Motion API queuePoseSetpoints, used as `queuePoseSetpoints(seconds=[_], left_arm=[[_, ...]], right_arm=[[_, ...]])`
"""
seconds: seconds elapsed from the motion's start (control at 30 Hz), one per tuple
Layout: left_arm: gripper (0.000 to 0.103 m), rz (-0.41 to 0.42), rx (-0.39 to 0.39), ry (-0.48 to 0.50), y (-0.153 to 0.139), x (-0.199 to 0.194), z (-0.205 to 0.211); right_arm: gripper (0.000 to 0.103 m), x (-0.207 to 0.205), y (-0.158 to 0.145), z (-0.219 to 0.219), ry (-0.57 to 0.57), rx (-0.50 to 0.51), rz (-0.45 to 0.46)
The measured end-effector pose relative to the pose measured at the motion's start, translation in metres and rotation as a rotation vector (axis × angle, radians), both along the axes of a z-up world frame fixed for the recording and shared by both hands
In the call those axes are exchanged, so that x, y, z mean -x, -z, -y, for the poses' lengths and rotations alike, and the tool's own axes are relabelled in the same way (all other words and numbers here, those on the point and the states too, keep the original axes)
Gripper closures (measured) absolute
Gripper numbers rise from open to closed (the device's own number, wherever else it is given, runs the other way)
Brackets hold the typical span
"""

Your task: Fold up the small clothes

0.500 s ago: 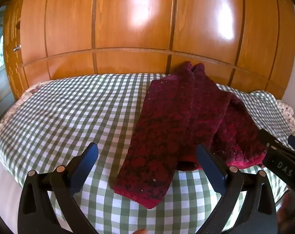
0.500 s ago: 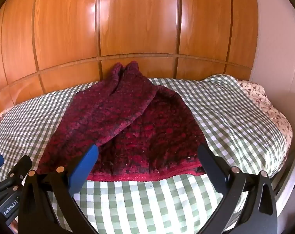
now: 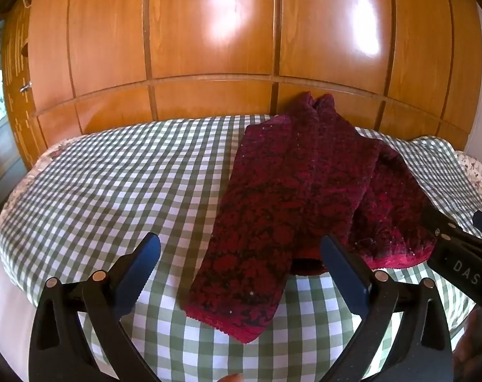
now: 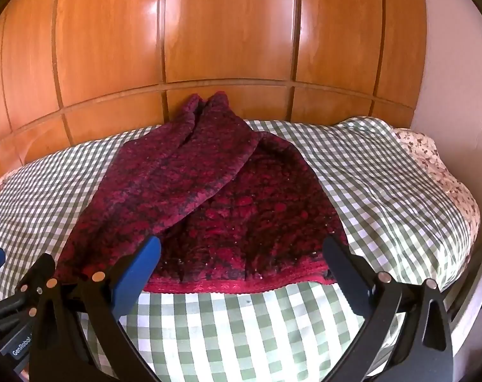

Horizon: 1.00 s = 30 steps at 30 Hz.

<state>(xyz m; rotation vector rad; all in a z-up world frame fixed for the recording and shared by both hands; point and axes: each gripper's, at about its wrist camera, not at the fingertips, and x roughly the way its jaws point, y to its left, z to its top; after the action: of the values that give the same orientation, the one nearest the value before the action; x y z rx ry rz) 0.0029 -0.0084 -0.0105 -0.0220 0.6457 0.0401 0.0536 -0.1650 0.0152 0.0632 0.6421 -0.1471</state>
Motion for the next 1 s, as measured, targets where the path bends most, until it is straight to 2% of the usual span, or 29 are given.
queuePoseSetpoints(seconds=[1.0], left_arm=[[0.004,-0.013,0.004,-0.008,0.0036,0.0027,-0.0063]], right_arm=[[0.002,0.0061,-0.0027,-0.0092,-0.035,0.018,0.013]])
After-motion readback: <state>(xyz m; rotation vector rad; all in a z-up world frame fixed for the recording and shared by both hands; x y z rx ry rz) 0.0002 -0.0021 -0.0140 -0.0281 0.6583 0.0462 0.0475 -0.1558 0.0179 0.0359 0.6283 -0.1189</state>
